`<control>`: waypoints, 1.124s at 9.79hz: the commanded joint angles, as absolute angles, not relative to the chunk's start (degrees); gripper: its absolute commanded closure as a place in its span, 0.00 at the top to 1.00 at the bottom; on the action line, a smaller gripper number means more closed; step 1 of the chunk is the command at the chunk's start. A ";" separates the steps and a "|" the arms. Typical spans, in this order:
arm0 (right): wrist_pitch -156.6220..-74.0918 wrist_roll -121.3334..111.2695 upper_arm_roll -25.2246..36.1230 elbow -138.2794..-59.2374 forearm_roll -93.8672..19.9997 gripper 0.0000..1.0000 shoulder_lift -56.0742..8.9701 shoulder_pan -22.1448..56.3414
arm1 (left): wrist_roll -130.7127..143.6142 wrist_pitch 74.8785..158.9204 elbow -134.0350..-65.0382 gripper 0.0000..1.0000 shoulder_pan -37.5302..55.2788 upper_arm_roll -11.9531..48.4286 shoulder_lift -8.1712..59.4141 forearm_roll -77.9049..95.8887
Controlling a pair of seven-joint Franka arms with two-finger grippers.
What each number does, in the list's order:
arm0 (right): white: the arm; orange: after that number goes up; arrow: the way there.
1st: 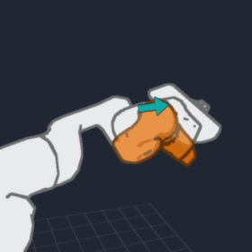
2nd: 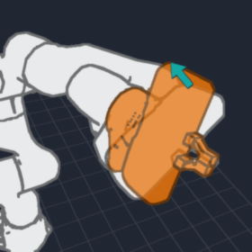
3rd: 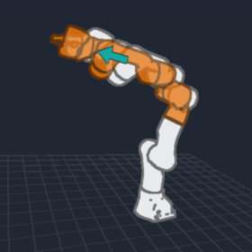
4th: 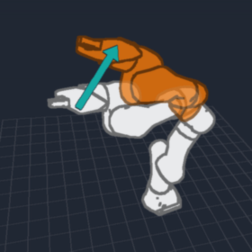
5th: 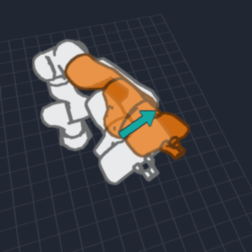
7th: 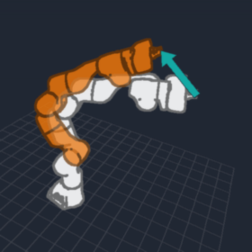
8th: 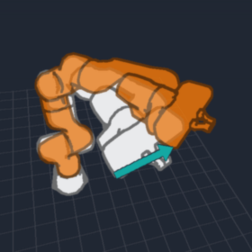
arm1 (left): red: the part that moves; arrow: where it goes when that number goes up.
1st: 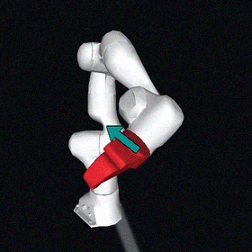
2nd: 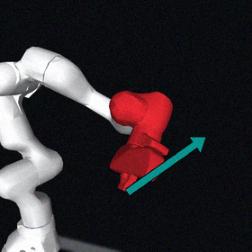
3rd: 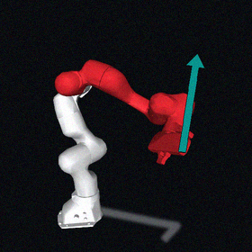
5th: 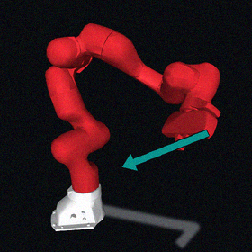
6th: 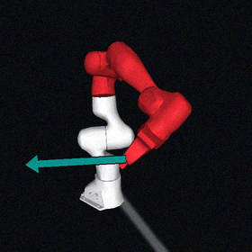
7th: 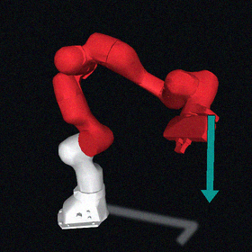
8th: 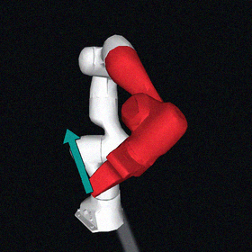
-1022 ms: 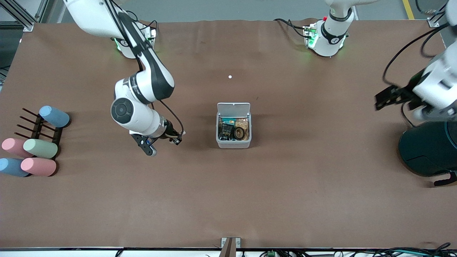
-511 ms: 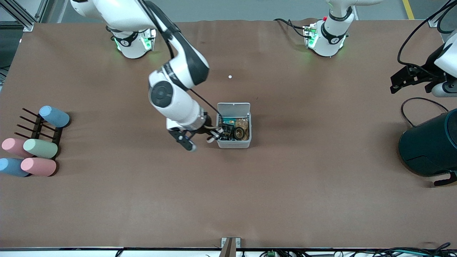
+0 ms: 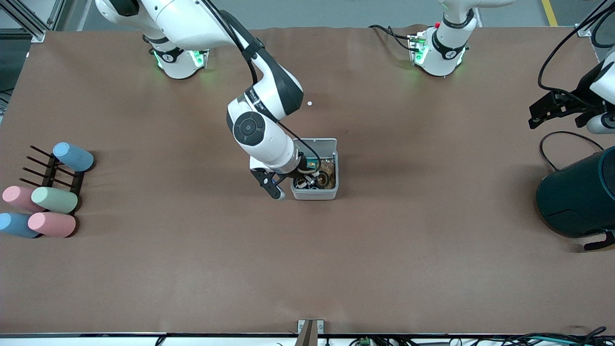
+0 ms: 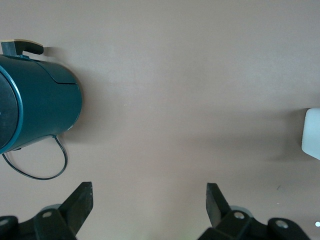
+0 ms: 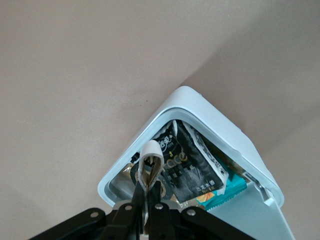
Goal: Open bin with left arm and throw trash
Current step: 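Carry the strip over the bin and release it from the right gripper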
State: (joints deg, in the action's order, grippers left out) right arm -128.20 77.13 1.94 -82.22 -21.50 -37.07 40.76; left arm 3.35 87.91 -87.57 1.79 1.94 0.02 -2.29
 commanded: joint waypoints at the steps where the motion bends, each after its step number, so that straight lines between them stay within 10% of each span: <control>1: -127.18 78.31 2.29 -81.73 -22.68 0.09 -38.05 41.31 | 2.81 87.54 -86.13 1.00 2.37 1.76 0.62 -1.67; 3: -127.18 78.40 2.29 -81.74 -22.68 0.14 -38.76 41.22 | 2.37 87.63 -86.13 1.00 1.76 1.67 0.62 -1.58; 5: -127.18 78.83 2.29 -81.74 -22.68 0.51 -38.76 41.13 | 2.46 87.63 -86.13 1.00 1.76 1.50 0.70 -1.58; 7: -127.18 79.45 2.29 -81.65 -22.68 0.66 -38.59 41.13 | 2.55 87.54 -86.22 1.00 1.67 1.49 0.70 -1.67; 11: -126.91 79.45 2.20 -81.21 -22.85 0.67 -37.97 40.70 | 2.37 87.63 -86.13 1.00 -1.49 1.49 1.41 -0.79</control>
State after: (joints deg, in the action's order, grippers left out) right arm -127.48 78.84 2.10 -81.35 -21.57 -38.64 40.88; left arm 3.24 87.91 -87.37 -1.11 1.68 0.76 -2.02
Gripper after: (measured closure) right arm 0.326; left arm 0.000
